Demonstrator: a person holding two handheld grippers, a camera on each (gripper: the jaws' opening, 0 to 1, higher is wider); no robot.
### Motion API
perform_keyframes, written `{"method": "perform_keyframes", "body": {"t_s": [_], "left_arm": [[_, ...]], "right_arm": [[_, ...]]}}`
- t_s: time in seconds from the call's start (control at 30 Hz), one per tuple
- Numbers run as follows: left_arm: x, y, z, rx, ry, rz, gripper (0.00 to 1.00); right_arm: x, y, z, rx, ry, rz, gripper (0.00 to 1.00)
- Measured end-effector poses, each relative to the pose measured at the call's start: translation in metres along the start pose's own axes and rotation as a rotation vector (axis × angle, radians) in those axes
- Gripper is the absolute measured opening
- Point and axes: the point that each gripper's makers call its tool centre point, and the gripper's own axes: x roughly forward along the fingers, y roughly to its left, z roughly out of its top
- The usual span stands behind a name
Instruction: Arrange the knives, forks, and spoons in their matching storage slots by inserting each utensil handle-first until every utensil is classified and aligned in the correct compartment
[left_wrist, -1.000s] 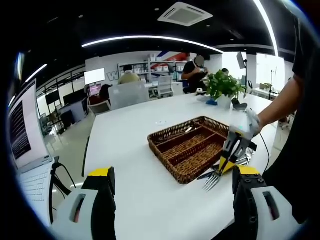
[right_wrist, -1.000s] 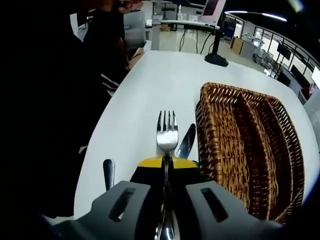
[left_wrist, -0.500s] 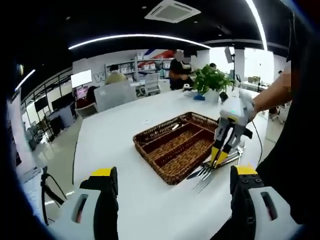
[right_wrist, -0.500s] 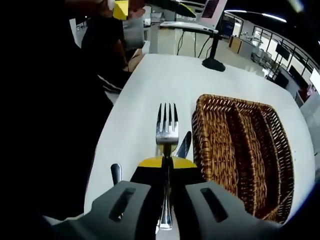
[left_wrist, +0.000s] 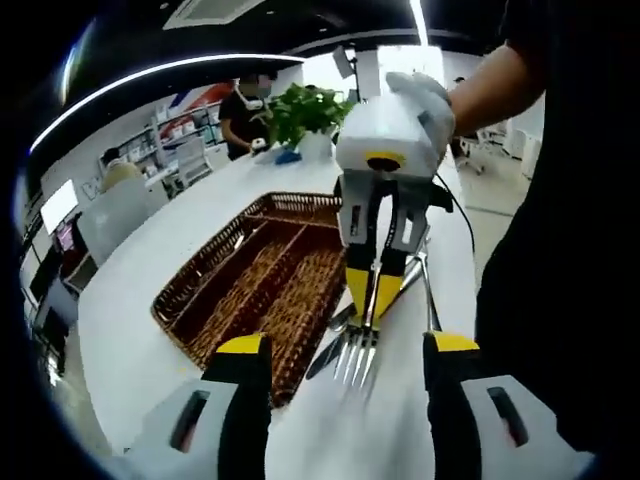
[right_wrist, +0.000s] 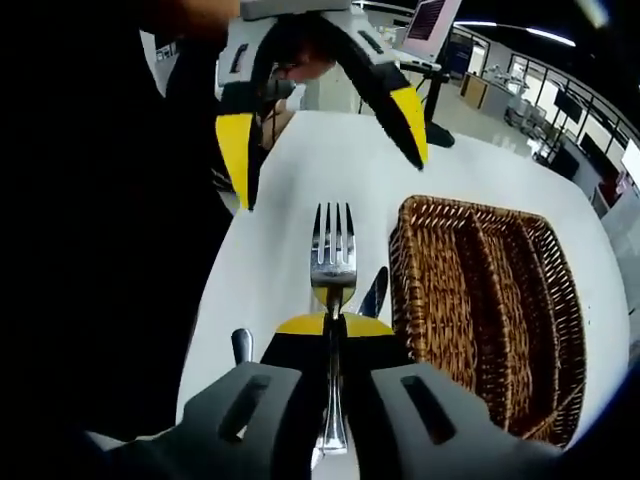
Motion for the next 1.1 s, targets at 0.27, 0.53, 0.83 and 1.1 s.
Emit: {"method": "perform_keyframes", "body": {"t_s": [0.27,0.53,0.83,1.1], "left_arm": [[0.025,-0.016,-0.007,0.021,0.050,-0.087,0.42],[0.037,-0.018,-0.018,-0.019,0.096,-0.123,0.31],[0.039,-0.017,-0.019,0.050,0.118,-0.145,0.19],[0.037,-0.016,-0.012,0.066,0.082,-0.155,0.19]], "right_arm": [[-0.002,0.000,-0.001,-0.001,-0.002,-0.009,0.00],[0.000,0.004,0.002,-0.022,0.000,-0.002,0.00],[0.000,0.004,-0.001,-0.016,-0.018,0.009,0.02],[0.012,0.002,-0.022,-0.042,-0.013,-0.028,0.03]]}}
